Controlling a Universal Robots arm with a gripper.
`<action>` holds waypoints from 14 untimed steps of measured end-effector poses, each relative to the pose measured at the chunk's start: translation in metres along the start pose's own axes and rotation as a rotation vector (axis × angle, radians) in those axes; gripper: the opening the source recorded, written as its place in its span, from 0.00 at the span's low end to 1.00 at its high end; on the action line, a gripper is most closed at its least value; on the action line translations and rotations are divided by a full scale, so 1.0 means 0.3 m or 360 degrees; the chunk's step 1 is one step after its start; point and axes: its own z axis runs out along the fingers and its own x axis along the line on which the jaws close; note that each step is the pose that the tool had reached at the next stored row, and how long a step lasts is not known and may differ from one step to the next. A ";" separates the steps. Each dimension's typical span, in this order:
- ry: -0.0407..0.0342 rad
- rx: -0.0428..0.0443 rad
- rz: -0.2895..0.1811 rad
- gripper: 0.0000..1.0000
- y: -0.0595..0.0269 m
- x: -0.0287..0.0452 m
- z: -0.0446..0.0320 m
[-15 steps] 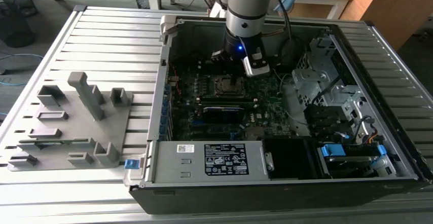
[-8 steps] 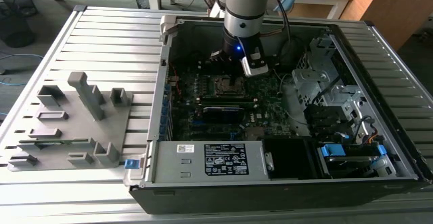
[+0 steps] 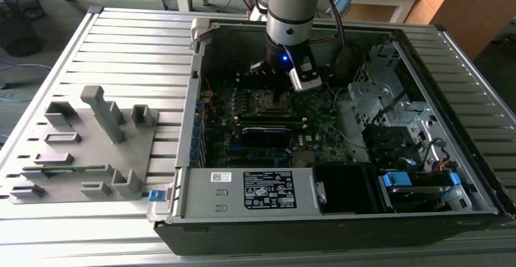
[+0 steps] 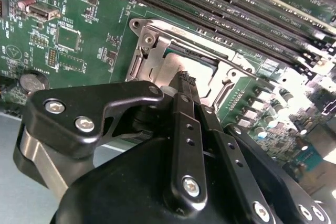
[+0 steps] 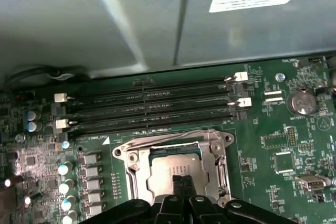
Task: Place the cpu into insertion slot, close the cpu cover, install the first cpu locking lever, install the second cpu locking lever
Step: 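Install the first cpu locking lever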
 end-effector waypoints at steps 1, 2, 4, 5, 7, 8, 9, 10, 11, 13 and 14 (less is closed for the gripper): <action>0.0001 0.0000 -0.0013 0.11 0.000 0.000 0.000; 0.0001 -0.0001 -0.0026 0.11 0.000 0.000 0.000; 0.0003 -0.0001 -0.0046 0.11 0.000 0.000 0.000; 0.0003 -0.0001 -0.0052 0.11 0.000 0.000 0.000; 0.0004 -0.0002 -0.0068 0.11 0.000 0.000 0.001; 0.0005 -0.0002 -0.0080 0.11 0.000 0.000 0.000; 0.0006 -0.0002 -0.0091 0.11 -0.001 0.000 0.000; 0.0006 -0.0003 -0.0105 0.11 -0.001 0.000 0.000; 0.0007 -0.0003 -0.0118 0.11 -0.001 0.000 0.000; 0.0009 -0.0004 -0.0153 0.11 -0.001 0.000 0.000; 0.0010 -0.0004 -0.0170 0.11 -0.001 0.000 0.000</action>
